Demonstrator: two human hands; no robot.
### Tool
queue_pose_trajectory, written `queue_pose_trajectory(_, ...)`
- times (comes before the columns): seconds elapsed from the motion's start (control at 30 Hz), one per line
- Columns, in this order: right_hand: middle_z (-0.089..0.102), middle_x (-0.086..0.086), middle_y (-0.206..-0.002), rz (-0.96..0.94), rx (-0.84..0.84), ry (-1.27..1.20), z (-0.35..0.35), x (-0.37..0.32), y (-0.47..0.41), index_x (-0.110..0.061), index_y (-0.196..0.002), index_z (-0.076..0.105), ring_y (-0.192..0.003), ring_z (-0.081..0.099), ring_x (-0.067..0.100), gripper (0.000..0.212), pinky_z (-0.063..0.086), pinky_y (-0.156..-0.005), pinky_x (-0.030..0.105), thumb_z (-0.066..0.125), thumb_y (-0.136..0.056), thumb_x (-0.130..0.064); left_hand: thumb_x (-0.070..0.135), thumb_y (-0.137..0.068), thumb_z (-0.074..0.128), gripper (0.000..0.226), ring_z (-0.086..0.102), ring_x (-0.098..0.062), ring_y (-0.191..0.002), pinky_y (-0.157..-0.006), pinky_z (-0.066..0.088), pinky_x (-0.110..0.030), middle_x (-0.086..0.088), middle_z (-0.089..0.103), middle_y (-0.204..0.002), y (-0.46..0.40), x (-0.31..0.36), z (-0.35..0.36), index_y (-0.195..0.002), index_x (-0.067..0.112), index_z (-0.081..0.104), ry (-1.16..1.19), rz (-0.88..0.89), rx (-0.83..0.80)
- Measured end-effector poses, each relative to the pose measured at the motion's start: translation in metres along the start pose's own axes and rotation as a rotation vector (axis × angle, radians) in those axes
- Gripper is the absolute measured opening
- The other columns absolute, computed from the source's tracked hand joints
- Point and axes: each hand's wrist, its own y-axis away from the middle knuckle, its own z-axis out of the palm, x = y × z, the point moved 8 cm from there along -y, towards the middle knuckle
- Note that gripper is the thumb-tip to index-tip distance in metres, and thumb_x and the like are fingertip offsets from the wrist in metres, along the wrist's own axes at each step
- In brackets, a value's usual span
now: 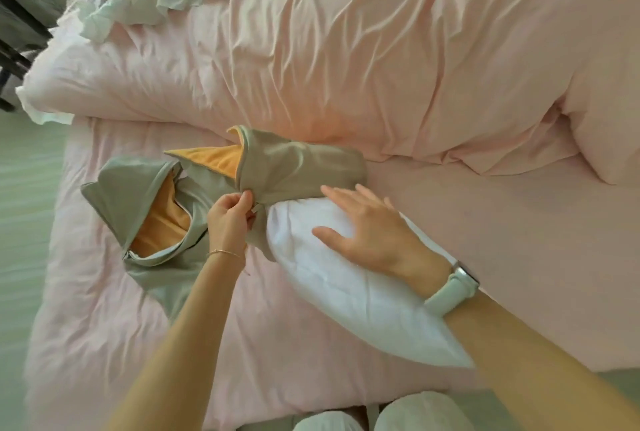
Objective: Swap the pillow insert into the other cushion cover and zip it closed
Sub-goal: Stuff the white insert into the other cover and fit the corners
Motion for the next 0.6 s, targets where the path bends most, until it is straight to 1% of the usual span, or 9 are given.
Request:
queue_pose_trajectory(0.07, 0.020, -0.002, -0.154, 0.146, -0.165, 0.110, -0.002, 0.024, 0.002, -0.033, -0.148, 0.010, -0.141, 0.017, 0.022, 0.081, 0.021, -0.111, 0.041, 0.047, -0.083, -0.064, 0.016, -0.091, 0.055, 0.021, 0.047, -0.012, -0.064, -0.065, 0.042, -0.027, -0.001, 0.051, -0.067, 0.004, 0.006, 0.003, -0.071, 0.015, 0.052, -0.079, 0.060, 0.017)
queue_pose_trajectory(0.1, 0.030, 0.002, -0.149, 0.169, -0.197, 0.133, 0.001, 0.029, 0.002, -0.030, -0.146, 0.019, -0.136, 0.028, 0.024, 0.076, 0.028, -0.104, 0.037, 0.048, -0.084, -0.062, 0.017, -0.091, 0.054, 0.020, 0.047, -0.014, -0.065, -0.068, 0.041, -0.030, 0.000, 0.051, -0.068, 0.008, 0.008, 0.006, -0.071, 0.016, 0.051, -0.127, 0.078, 0.022)
queue_pose_trajectory(0.13, 0.043, 0.005, -0.140, 0.161, -0.185, 0.149, 0.007, 0.031, 0.001, -0.025, -0.139, 0.034, -0.128, 0.040, 0.026, 0.062, 0.034, -0.094, 0.034, 0.048, -0.088, -0.056, 0.018, -0.091, 0.053, 0.021, 0.046, -0.015, -0.066, -0.069, 0.040, -0.032, 0.000, 0.050, -0.067, 0.012, 0.007, 0.010, -0.070, 0.017, 0.050, -0.144, 0.079, 0.019)
queue_pose_trajectory(0.2, 0.060, 0.008, -0.116, 0.115, -0.024, 0.129, 0.007, 0.026, 0.002, -0.015, -0.110, 0.055, -0.108, 0.053, 0.031, 0.027, 0.037, -0.077, 0.034, 0.046, -0.094, -0.035, 0.016, -0.092, 0.051, 0.023, 0.043, -0.015, -0.062, -0.066, 0.038, -0.031, 0.000, 0.046, -0.065, 0.024, 0.004, 0.022, -0.069, 0.015, 0.048, -0.064, 0.032, -0.032)
queue_pose_trajectory(0.27, 0.065, 0.008, -0.100, 0.107, 0.182, 0.020, -0.014, 0.025, 0.010, -0.012, -0.093, 0.057, -0.096, 0.057, 0.034, 0.015, 0.039, -0.071, 0.036, 0.044, -0.093, -0.019, 0.014, -0.094, 0.050, 0.025, 0.042, -0.012, -0.059, -0.061, 0.039, -0.027, 0.000, 0.044, -0.063, 0.036, 0.008, 0.036, -0.068, 0.013, 0.047, 0.087, 0.000, -0.115)
queue_pose_trajectory(0.33, 0.066, 0.005, -0.097, 0.072, 0.322, -0.067, -0.047, 0.024, 0.020, -0.013, -0.096, 0.062, -0.091, 0.058, 0.031, 0.016, 0.042, -0.071, 0.037, 0.047, -0.091, -0.012, 0.013, -0.095, 0.050, 0.026, 0.043, -0.009, -0.055, -0.056, 0.040, -0.020, 0.001, 0.045, -0.061, 0.044, 0.024, 0.049, -0.069, 0.012, 0.049, 0.210, 0.017, -0.181)
queue_pose_trajectory(0.4, 0.067, 0.004, -0.098, -0.024, 0.397, -0.049, -0.079, 0.010, 0.029, -0.012, -0.101, 0.065, -0.091, 0.059, 0.030, 0.020, 0.045, -0.073, 0.038, 0.048, -0.089, -0.010, 0.013, -0.095, 0.049, 0.026, 0.043, -0.004, -0.048, -0.048, 0.039, -0.015, 0.006, 0.046, -0.053, 0.047, 0.045, 0.056, -0.069, 0.011, 0.049, 0.311, 0.055, -0.208)
queue_pose_trajectory(0.5, 0.064, 0.004, -0.086, -0.175, 0.500, 0.164, -0.104, -0.025, 0.040, -0.013, -0.098, 0.066, -0.081, 0.060, 0.030, 0.029, 0.047, -0.063, 0.036, 0.045, -0.078, -0.014, 0.012, -0.095, 0.047, 0.026, 0.049, -0.003, -0.049, -0.051, 0.042, -0.014, 0.009, 0.052, -0.051, 0.045, 0.058, 0.055, -0.070, 0.011, 0.050, 0.456, 0.053, -0.212)
queue_pose_trajectory(0.6, 0.055, 0.003, -0.070, -0.263, 0.583, 0.435, -0.091, -0.049, 0.041, -0.014, -0.088, 0.069, -0.061, 0.056, 0.025, 0.028, 0.036, -0.046, 0.026, 0.059, -0.062, -0.009, 0.013, -0.095, 0.045, 0.023, 0.056, -0.007, -0.053, -0.058, 0.046, -0.021, 0.004, 0.058, -0.054, 0.041, 0.035, 0.044, -0.073, 0.012, 0.052, 0.557, -0.085, -0.140)
